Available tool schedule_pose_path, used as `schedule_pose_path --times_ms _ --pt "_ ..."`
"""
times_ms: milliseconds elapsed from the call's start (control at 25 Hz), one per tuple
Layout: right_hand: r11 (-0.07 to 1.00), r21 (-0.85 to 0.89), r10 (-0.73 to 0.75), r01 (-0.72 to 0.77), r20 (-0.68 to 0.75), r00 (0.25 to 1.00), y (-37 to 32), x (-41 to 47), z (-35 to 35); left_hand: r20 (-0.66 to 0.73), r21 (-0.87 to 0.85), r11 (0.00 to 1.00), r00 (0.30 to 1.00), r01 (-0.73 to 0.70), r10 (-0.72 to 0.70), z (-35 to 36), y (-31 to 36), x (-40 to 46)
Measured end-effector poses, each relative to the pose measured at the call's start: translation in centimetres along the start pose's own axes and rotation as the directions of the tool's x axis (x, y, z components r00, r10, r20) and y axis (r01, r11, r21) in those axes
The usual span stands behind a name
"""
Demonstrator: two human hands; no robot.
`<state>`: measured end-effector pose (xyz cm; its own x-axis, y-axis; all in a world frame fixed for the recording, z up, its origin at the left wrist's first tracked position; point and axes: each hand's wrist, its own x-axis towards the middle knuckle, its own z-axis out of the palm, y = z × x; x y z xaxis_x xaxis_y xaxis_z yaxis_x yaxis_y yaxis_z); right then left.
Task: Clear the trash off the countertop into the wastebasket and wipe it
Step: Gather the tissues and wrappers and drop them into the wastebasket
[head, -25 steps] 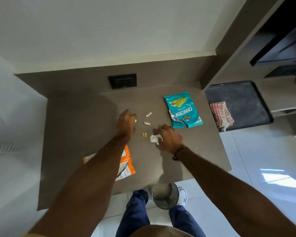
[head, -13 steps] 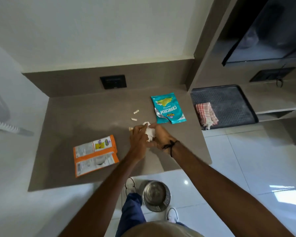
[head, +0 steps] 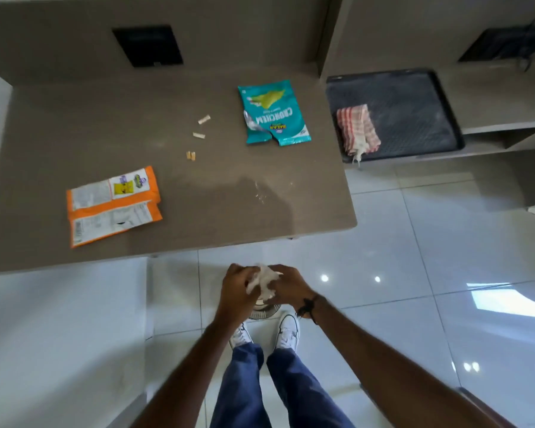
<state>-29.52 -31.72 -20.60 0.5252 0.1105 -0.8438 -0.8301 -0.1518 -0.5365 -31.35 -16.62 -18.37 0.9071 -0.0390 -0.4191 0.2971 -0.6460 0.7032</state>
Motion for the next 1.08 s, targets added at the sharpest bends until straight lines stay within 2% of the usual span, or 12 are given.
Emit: schedule_pose_path --times_ms 80,160,400,480,520,600,640,680,760,840,960,1080 --pt "0.988 -0.117 0.089 -0.101 -0.108 0.990 4.5 4.6 0.5 0.034 0.023 0.993 0.993 0.114 -0.115 3.6 -4.5 1.4" --pt "0.955 -0.248 0.113 -0.160 -0.195 0.974 8.7 10.2 0.8 0.071 0.040 0.972 0.969 0.232 -0.235 7.6 -9.4 3.6" --pt "0.892 -0.383 0.149 -0.241 -0.254 0.956 16.2 20.6 1.1 0.123 0.076 0.907 0.899 0.414 -0.421 15.8 -20.7 7.5" --pt "0.900 -0.363 0.147 -0.244 -0.274 0.950 17.1 20.6 0.6 0.116 0.069 0.899 0.892 0.432 -0.437 15.8 -21.4 6.9" --pt "0.926 -0.293 0.156 -0.238 -0.280 0.947 16.9 19.7 0.3 0.114 0.070 0.906 0.899 0.417 -0.423 15.2 -21.0 6.2" --pt "0.953 -0.188 0.179 -0.238 -0.287 0.941 15.0 16.4 0.1 0.123 0.100 0.931 0.924 0.350 -0.361 12.7 -18.7 4.4" --pt "0.951 -0.208 0.167 -0.229 -0.281 0.945 13.5 14.0 0.2 0.123 0.118 0.942 0.936 0.315 -0.329 11.1 -16.9 3.2" --pt "0.937 -0.294 0.104 -0.189 -0.281 0.954 12.0 11.4 0.3 0.115 0.120 0.949 0.946 0.290 -0.304 9.5 -15.1 1.7" --pt "0.850 -0.525 -0.125 -0.028 -0.253 0.959 8.2 5.8 1.0 0.063 0.112 0.965 0.968 0.236 -0.244 5.5 -10.9 -1.0" --pt "0.761 -0.633 -0.323 0.145 -0.175 0.930 3.7 0.8 1.8 0.005 0.111 0.983 0.989 0.146 -0.147 1.3 -6.5 -2.6" --pt "0.606 -0.731 -0.512 0.314 -0.057 0.857 -3.4 -4.3 4.4 -0.129 0.201 0.978 0.991 0.053 -0.027 -5.3 -1.4 -3.3" --pt "0.442 -0.771 -0.686 0.459 0.040 0.727 -10.4 -5.7 6.4 -0.301 0.244 0.970 0.951 -0.002 0.078 -11.6 1.2 -0.4"
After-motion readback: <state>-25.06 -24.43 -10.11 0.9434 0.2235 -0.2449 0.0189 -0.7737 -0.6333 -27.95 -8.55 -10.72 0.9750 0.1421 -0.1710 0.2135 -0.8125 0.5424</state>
